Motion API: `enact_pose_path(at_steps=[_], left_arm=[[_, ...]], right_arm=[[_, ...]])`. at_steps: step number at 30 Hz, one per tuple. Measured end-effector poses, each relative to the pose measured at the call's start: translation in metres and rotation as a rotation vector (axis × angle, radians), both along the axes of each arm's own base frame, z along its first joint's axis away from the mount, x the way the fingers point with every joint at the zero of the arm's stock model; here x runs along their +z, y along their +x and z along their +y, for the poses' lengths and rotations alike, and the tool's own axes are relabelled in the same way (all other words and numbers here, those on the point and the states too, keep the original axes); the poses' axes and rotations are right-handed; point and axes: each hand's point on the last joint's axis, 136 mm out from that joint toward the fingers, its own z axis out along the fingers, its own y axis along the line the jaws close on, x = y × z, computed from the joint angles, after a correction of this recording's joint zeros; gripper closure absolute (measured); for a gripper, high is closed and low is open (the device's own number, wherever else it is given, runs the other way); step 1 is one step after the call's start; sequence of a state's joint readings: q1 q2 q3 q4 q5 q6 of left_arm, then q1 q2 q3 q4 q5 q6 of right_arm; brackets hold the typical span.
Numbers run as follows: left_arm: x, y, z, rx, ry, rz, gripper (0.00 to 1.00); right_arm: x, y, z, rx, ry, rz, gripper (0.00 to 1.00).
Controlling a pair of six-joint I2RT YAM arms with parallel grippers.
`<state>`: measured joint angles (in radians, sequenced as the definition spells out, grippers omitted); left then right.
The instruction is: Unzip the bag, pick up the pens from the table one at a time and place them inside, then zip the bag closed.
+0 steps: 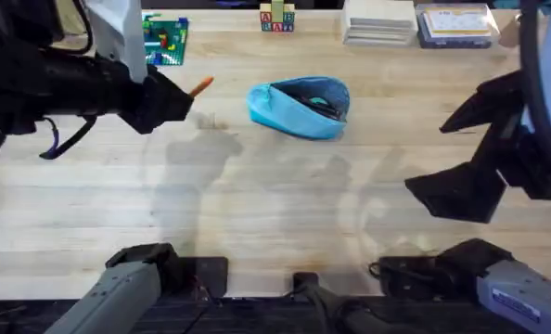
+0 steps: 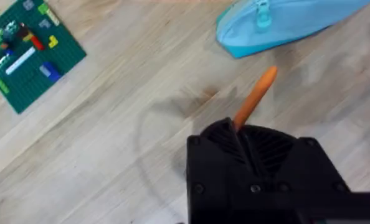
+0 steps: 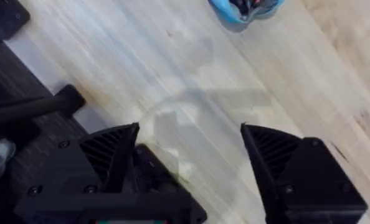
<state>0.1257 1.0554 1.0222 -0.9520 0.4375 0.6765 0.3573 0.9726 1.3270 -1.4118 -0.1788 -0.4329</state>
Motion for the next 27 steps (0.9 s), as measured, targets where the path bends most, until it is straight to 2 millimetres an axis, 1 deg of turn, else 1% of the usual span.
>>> enact_pose_path(at_steps=[5, 10, 13, 21, 23, 27], left_arm=[[0.006, 0.001, -0.01, -0.035, -0.055, -0.021, 0.958], [0.011, 0.004, -0.019, -0.068, -0.074, -0.046, 0.958], [0.016, 0.007, -0.03, -0.111, -0.074, -0.078, 0.958], [0.034, 0.015, -0.077, -0.274, -0.088, -0.194, 0.958], [0.033, 0.016, -0.091, -0.314, -0.1, -0.195, 0.958], [0.023, 0.02, -0.119, -0.392, -0.119, -0.174, 0.958]], right_arm=[[-0.002, -0.004, -0.001, -0.006, -0.004, 0.019, 0.005], [-0.002, -0.004, -0.001, -0.006, -0.004, 0.02, 0.004], [-0.002, -0.004, -0.001, -0.007, -0.004, 0.02, 0.005], [0.0, 0.0, 0.0, -0.081, 0.028, 0.031, 0.004], [0.0, 0.0, 0.0, -0.099, 0.035, 0.036, 0.005], [0.0, 0.0, 0.0, -0.117, 0.041, 0.043, 0.004]])
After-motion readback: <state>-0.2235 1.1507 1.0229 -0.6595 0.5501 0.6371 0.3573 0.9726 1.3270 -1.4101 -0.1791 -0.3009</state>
